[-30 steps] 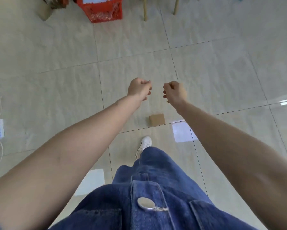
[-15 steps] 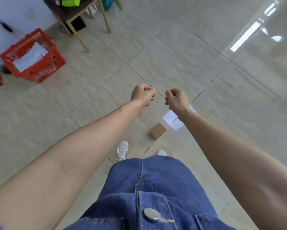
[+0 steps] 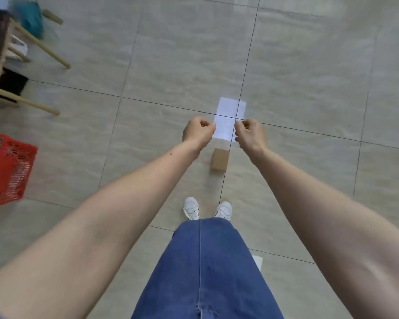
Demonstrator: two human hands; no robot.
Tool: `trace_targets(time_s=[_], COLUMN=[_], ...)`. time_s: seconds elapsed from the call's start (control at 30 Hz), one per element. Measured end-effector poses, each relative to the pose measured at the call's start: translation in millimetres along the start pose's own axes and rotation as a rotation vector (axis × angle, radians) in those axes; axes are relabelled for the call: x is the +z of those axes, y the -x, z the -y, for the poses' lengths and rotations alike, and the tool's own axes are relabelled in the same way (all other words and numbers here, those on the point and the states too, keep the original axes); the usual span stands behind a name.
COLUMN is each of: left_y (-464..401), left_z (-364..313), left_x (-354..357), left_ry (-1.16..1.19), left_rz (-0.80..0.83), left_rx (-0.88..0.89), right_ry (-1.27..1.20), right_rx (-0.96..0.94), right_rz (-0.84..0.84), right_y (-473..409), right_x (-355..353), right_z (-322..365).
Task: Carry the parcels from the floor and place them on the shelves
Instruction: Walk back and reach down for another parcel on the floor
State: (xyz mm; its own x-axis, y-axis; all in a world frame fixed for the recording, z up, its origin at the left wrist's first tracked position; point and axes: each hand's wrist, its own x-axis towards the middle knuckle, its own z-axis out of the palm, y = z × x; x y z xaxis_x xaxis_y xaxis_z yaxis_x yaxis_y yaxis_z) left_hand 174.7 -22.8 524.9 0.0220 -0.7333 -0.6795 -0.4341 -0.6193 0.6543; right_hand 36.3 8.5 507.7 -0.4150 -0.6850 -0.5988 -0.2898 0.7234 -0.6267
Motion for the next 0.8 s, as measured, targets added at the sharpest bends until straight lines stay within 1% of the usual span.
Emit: trace_targets(time_s=[0.17, 0.3, 0.47, 0.57, 0.67, 0.8], left_y=[-74, -140, -220, -269, -313, -363], left_z=[62, 144, 237, 280, 315, 354], left_x=[43, 81, 127, 153, 181, 210], left_ry=[-0.089, -0.21, -0.268, -0.287, -0.301, -0.326], left_rz=[0.026, 0.082, 0.167, 0.202, 0.246, 0.214], left_rx=[-0.007, -0.013, -0.034, -0.039, -0.054, -0.079], right_ry=[0.023, 0.097, 0.117, 0.102, 0.101, 0.131], right_rx=[0.065, 0.089, 0.184, 0.241, 0.258, 0.245], right_rz=[-0.019, 0.014, 0.076, 0.098, 0.162, 0.193], right_y=[-53, -107, -181, -223, -261, -308], right_x=[38, 80, 135, 168, 196, 227], right_z=[-83, -171, -274, -319, -359, -399])
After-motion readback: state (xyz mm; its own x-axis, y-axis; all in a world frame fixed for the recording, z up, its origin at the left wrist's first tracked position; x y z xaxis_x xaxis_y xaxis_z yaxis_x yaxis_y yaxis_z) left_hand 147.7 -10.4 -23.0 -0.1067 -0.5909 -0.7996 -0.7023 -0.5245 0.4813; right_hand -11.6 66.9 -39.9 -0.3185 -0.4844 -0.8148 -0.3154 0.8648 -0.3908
